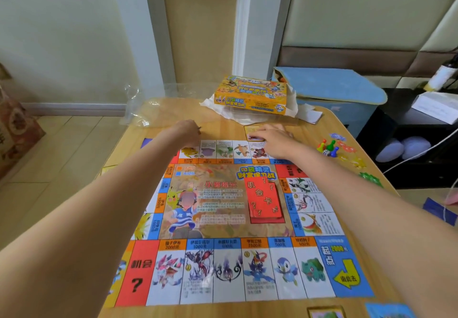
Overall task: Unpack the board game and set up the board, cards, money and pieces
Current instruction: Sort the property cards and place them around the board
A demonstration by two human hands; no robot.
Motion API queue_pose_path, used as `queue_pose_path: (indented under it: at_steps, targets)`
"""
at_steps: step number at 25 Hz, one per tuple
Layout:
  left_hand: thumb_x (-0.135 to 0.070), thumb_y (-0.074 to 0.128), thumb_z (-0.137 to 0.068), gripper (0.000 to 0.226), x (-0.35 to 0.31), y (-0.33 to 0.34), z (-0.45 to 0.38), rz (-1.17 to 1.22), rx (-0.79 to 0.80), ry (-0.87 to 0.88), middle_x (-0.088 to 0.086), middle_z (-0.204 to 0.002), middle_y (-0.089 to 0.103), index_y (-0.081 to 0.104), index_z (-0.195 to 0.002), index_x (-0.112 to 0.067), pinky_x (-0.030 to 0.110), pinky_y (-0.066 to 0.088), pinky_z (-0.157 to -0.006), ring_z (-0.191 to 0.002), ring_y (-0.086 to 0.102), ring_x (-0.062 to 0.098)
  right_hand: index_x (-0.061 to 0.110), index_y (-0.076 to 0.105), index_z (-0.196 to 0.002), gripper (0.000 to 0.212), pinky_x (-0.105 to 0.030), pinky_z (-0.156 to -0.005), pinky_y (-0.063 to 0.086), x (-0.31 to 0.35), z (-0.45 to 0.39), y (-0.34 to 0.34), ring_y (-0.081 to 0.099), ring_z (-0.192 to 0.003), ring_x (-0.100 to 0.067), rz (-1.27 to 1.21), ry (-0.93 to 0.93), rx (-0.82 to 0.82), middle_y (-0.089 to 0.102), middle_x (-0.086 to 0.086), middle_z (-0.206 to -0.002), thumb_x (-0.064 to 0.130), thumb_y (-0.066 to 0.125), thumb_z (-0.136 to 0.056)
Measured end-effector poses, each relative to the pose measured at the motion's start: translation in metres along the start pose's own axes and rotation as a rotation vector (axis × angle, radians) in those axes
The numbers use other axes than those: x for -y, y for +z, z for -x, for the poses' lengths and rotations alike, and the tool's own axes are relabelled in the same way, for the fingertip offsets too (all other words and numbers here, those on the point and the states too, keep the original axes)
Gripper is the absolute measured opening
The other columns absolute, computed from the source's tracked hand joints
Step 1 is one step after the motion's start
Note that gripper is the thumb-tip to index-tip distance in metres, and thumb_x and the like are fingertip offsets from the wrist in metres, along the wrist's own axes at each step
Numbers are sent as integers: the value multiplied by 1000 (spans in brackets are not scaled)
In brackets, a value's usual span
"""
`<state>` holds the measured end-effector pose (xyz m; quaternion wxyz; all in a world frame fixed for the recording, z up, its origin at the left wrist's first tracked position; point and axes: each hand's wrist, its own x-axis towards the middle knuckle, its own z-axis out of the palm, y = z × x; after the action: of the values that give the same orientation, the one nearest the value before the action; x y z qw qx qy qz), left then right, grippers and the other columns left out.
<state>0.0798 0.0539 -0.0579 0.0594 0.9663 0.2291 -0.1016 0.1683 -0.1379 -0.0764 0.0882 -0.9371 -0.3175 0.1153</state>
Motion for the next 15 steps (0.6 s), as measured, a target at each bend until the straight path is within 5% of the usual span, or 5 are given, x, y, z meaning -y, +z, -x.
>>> queue_pose_path:
  at_steps: [5, 15]
  targets:
    - [3, 39, -88, 44, 0, 5, -14, 99, -27, 23, 10, -114, 58, 55, -127, -12, 20, 34, -47, -74, 45, 20, 32, 45, -136, 72, -44, -106, 21, -5, -6, 2, 21, -134, -24, -59, -4, -58, 34, 3, -145, -14, 31, -83]
    - [8, 39, -87, 52, 6, 5, -12, 145, -29, 59, 7, -130, 52, 58, -124, -22, 16, 32, -47, -82, 48, 19, 27, 47, -135, 69, -46, -108, 25, 1, -3, -1, 25, -131, -25, -116, -8, -126, 36, 0, -143, -16, 30, -84]
